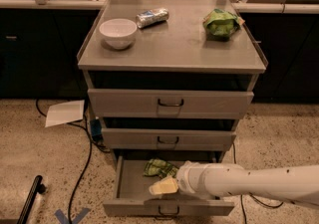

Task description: Pick green jalapeno chip bag from bottom drawer and place on counter

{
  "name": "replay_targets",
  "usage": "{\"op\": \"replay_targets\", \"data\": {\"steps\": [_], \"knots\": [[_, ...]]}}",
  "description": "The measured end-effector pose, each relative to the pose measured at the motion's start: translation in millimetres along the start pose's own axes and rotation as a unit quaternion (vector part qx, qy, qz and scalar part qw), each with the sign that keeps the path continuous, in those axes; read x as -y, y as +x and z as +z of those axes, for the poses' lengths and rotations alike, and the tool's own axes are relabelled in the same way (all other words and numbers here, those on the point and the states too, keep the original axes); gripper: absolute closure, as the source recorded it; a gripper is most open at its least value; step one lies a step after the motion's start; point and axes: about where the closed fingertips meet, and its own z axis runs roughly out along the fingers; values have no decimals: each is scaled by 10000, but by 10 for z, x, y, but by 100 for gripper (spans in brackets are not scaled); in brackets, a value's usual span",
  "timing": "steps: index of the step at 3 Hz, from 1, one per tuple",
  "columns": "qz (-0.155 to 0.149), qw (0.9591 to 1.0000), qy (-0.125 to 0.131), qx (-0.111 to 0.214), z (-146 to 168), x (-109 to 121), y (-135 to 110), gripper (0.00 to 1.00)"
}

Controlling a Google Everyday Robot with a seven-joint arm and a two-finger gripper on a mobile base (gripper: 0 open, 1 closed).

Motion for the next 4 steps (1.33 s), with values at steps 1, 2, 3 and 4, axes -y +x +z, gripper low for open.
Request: {"op": "replay_targets", "data": {"steps": [1, 2, 3, 4], "knots": [[-3, 9999, 73, -138, 336, 155, 236, 0], [321, 9988, -144, -326, 806, 216, 641, 0], [344, 9988, -151, -301, 799, 204, 650, 0], [575, 9981, -209, -123, 932, 280, 781, 0]]}}
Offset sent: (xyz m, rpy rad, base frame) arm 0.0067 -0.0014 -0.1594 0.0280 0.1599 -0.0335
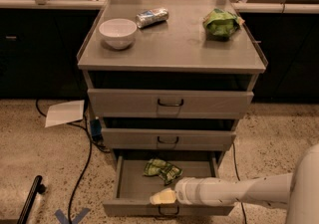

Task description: Pick green jalapeno chip bag from bottom drawer and place on counter

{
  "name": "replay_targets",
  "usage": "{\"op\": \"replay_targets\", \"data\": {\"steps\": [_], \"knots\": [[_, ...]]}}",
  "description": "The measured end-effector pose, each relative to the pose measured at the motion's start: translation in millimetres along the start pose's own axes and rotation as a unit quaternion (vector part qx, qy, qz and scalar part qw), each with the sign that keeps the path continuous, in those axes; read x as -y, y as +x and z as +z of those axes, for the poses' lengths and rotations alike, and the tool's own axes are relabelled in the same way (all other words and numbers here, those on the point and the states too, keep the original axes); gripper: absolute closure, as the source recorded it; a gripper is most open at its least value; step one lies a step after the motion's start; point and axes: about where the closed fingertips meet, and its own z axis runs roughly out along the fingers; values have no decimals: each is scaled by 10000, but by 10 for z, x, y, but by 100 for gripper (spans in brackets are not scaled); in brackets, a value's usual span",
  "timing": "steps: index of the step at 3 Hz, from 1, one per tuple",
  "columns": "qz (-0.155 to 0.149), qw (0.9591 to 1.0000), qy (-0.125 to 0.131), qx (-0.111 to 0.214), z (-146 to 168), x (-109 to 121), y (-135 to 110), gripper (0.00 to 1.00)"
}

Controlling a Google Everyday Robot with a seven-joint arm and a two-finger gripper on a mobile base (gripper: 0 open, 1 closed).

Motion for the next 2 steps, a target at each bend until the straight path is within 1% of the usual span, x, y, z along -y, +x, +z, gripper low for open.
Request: {"op": "replay_targets", "data": {"steps": [1, 2], "knots": [[187, 9989, -244, 349, 266, 179, 101, 0], [366, 9958, -551, 627, 592, 342, 127, 0]]}}
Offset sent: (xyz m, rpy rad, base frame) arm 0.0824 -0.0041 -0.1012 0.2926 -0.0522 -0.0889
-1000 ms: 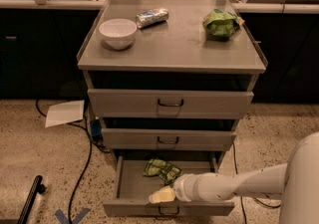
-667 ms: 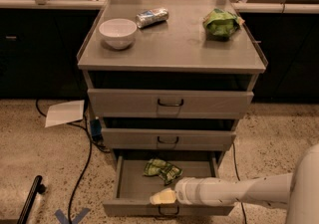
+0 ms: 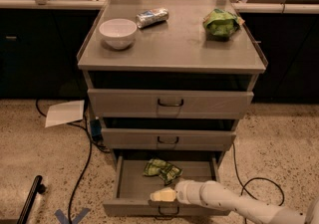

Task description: Pick green jalapeno chip bag from bottom drawer and place on counter

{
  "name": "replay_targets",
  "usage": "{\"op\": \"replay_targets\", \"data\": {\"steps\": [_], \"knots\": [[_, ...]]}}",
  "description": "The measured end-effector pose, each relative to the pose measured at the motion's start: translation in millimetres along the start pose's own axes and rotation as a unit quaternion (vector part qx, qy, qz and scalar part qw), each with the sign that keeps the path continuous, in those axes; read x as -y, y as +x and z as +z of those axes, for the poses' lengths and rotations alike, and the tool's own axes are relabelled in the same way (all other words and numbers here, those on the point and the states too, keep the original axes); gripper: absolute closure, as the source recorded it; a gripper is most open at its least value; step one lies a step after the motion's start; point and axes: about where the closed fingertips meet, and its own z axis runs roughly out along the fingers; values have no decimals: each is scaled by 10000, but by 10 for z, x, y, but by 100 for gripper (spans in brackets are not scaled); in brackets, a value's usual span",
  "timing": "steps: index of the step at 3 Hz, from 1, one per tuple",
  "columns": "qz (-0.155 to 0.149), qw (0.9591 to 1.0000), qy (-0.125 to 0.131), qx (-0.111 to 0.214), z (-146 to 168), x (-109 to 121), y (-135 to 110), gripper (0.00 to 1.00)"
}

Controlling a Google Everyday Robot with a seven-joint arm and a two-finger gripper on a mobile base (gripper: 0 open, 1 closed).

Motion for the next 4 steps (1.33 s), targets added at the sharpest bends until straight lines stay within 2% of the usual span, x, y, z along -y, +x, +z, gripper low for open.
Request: {"op": "replay_targets", "data": {"steps": [1, 2, 3, 4], "knots": [[117, 9998, 104, 129, 84, 249, -71, 0], [102, 9998, 80, 115, 98, 234, -68, 0], [-116, 9996, -87, 243, 197, 282, -80, 0], [-224, 9956, -552, 722, 417, 321, -154, 0]]}}
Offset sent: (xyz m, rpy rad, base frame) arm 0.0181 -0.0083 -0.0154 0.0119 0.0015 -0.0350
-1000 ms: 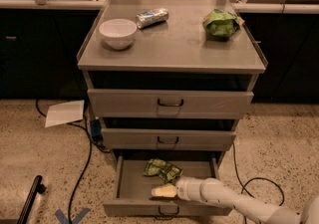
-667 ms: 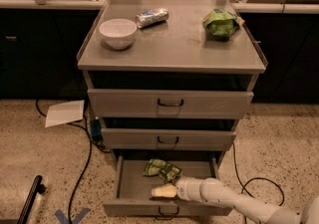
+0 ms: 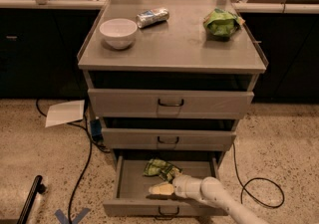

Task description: Pick green jalapeno chip bag from bottom drawer and place on counter

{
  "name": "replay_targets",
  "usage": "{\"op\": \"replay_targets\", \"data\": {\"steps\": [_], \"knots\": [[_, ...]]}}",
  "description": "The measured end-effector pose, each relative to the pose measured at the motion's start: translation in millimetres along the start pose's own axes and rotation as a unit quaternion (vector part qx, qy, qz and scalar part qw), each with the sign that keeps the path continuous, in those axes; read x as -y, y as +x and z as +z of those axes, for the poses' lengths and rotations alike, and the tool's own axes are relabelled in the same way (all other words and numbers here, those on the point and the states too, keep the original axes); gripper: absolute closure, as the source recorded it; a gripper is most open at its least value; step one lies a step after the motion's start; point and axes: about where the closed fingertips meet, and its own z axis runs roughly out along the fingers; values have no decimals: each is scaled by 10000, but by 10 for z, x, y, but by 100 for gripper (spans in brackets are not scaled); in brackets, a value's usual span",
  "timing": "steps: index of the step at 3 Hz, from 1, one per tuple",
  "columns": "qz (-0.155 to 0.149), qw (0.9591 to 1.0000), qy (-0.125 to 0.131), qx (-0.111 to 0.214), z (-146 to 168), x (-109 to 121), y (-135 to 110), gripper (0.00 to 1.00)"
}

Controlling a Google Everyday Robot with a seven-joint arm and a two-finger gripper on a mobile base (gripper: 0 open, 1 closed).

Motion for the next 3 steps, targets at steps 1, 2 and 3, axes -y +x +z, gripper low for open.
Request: {"op": "replay_targets", "data": {"steps": [1, 2, 3], "knots": [[-308, 9985, -342, 310, 275, 126, -59, 0], [-614, 9973, -70, 396, 156, 482, -121, 0], [-687, 9968, -30, 397, 165, 367, -26, 0]]}}
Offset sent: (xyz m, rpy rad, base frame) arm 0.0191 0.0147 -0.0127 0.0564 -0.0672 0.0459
